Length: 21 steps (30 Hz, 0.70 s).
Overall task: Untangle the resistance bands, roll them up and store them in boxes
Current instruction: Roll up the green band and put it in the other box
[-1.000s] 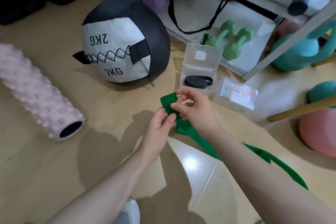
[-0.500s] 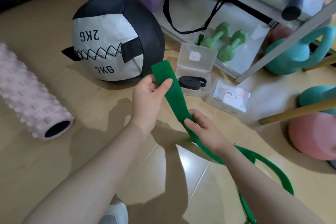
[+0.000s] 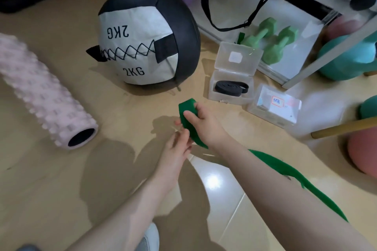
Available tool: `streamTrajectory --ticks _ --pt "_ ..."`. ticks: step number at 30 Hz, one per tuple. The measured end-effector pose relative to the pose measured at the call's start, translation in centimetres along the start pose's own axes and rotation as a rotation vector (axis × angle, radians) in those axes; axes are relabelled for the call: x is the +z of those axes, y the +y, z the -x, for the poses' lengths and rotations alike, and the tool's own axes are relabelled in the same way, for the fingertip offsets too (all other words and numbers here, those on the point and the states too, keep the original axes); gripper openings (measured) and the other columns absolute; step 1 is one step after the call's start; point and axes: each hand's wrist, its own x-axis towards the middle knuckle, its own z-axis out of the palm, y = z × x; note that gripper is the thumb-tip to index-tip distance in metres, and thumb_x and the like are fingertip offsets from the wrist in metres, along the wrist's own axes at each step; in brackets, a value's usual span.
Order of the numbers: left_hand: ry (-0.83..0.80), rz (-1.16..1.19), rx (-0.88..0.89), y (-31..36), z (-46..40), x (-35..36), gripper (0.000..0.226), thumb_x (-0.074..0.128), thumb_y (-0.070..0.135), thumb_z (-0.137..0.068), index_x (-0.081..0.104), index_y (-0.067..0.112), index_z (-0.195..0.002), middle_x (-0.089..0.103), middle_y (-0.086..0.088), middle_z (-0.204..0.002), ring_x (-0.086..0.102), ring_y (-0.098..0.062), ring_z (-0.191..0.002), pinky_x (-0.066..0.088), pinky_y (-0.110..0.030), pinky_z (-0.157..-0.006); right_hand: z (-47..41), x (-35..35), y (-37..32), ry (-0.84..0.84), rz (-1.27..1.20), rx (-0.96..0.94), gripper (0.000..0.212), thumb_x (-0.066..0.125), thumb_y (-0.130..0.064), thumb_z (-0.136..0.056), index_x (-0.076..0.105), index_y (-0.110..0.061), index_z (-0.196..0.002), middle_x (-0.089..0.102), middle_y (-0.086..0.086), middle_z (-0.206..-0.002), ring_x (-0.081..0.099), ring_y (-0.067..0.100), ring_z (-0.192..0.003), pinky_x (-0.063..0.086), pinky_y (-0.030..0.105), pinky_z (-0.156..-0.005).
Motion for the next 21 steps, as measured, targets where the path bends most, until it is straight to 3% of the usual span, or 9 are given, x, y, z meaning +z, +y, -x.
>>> streamTrajectory --ticks 2,5,7,10,13,16,19,21 --pt "0.117 -0.051 0.077 -1.5 0.2 -0.3 0.02 0.051 0.018 -0.093 0.058 0.035 -0.099 0.065 0.017 -0.103 0.059 0.003 -0.101 0.044 -0.018 -0.089 -0.3 1.6 0.5 -0.051 -0.111 0.069 0.005 0.04 -0.017 -0.098 0.044 -0.015 -0.101 0.064 0.002 -0.084 0.058 0.018 -0.073 0.049 0.037 -0.077" --pt "0.281 -0.049 0.128 -2.5 -0.3 -0.5 0.027 0.056 0.003 -0.088 0.061 0.029 -0.089 0.069 0.014 -0.086 0.063 0.004 -0.08 0.045 -0.012 -0.073 -0.4 3.3 1.3 -0.08 -0.141 0.095 0.013 0.038 -0.02 -0.099 0.043 -0.013 -0.109 0.061 0.001 -0.086 0.055 0.018 -0.07 0.047 0.04 -0.076" --pt "0.317 -0.041 0.136 -2.5 -0.6 -0.5 0.025 0.055 0.0 -0.088 0.062 0.023 -0.082 0.068 0.01 -0.077 0.062 0.0 -0.07 0.046 -0.011 -0.065 -0.5 3.2 1.7 -0.072 0.014 0.03 0.025 0.037 -0.025 -0.099 0.047 -0.009 -0.115 0.06 0.006 -0.095 0.055 0.019 -0.081 0.045 0.037 -0.081" --pt "0.343 -0.089 0.146 -2.7 -0.8 -0.7 0.019 0.056 0.007 -0.089 0.062 0.019 -0.076 0.066 0.009 -0.069 0.058 0.002 -0.058 0.043 -0.008 -0.057 0.2 0.7 3.8 -0.067 0.425 -0.023 0.039 0.037 -0.038 -0.097 0.057 -0.008 -0.114 0.064 0.009 -0.107 0.057 0.023 -0.097 0.043 0.035 -0.088" --pt "0.379 -0.088 0.162 -1.7 -0.8 -1.5 0.009 0.057 0.013 -0.09 0.062 0.01 -0.082 0.064 0.006 -0.07 0.056 0.007 -0.051 0.042 -0.006 -0.052 2.1 -3.2 7.2 -0.201 0.495 0.075 0.039 0.046 -0.047 -0.092 0.059 -0.018 -0.115 0.064 -0.001 -0.111 0.057 0.015 -0.099 0.043 0.028 -0.087" --pt "0.423 -0.043 0.154 -0.3 -1.2 -2.6 0.012 0.057 0.018 -0.09 0.061 0.009 -0.083 0.062 0.004 -0.071 0.054 0.006 -0.05 0.042 -0.007 -0.05 3.8 -5.6 10.5 -0.332 0.737 0.05 0.038 0.058 -0.045 -0.086 0.057 -0.021 -0.114 0.064 -0.005 -0.103 0.058 0.013 -0.092 0.043 0.024 -0.079" --pt "0.512 0.002 0.142 0.6 -1.7 -4.1 0.01 0.059 0.024 -0.089 0.063 0.017 -0.082 0.066 0.006 -0.077 0.057 -0.003 -0.062 0.045 -0.01 -0.054 4.4 -5.7 11.7 -0.23 0.807 -0.009 0.021 0.051 -0.029 -0.093 0.056 -0.014 -0.107 0.063 0.0 -0.088 0.055 0.017 -0.077 0.032 0.021 -0.061" --pt "0.578 0.053 0.13 0.8 -2.2 -4.9 0.009 0.06 0.028 -0.088 0.063 0.021 -0.084 0.065 0.007 -0.079 0.054 -0.005 -0.063 0.043 -0.01 -0.052 4.3 -4.7 11.4 -0.206 0.742 -0.012 0.017 0.044 -0.026 -0.097 0.051 -0.014 -0.107 0.064 0.0 -0.079 0.055 0.017 -0.07 0.034 0.021 -0.059"
